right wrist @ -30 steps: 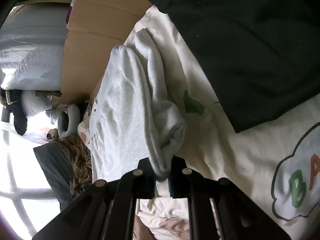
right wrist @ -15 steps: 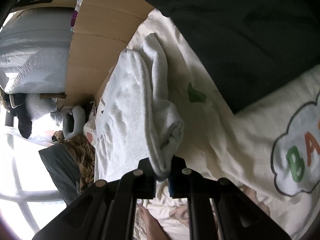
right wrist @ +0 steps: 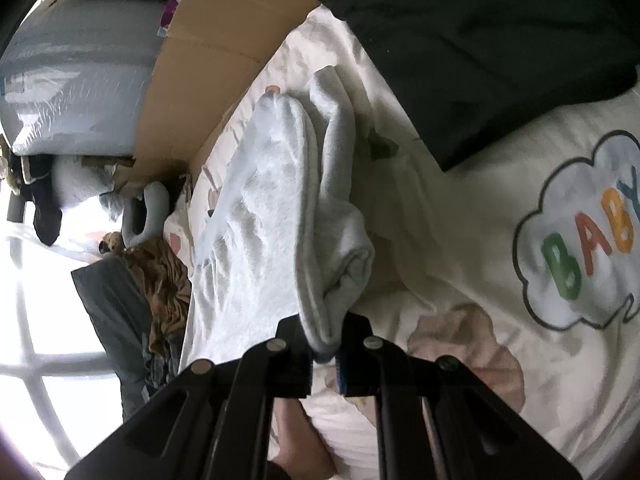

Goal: Fold clothes
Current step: 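Lift the gripped edge of the folded sweatshirt with both tools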

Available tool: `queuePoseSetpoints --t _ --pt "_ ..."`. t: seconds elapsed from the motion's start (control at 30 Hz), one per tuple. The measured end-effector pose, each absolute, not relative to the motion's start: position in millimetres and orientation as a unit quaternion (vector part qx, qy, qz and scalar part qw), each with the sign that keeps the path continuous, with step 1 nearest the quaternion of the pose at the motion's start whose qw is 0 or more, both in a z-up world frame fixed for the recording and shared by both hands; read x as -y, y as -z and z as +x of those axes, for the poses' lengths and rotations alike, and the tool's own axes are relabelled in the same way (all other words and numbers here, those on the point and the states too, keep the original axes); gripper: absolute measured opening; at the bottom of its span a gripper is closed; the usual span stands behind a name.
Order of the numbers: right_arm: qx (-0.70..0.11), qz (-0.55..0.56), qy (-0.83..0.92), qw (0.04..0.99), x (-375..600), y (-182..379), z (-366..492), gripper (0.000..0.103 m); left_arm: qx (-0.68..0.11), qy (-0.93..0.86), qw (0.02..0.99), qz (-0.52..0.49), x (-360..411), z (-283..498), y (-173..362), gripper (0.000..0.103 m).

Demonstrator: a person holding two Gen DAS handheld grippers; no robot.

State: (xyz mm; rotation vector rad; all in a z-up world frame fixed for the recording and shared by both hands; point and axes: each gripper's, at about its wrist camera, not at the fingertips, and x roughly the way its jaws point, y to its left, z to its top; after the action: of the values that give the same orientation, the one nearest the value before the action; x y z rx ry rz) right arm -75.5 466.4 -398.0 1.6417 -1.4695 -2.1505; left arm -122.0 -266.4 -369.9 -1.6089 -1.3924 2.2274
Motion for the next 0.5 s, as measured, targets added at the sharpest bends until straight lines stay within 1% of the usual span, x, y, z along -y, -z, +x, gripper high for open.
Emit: queuePoseSetpoints --t 0.5 --pt "0.454 0.547 0.701 0.057 -473 385 -50 0.007 0.429 -0.703 0.029 -0.566 259 -82 349 0.005"
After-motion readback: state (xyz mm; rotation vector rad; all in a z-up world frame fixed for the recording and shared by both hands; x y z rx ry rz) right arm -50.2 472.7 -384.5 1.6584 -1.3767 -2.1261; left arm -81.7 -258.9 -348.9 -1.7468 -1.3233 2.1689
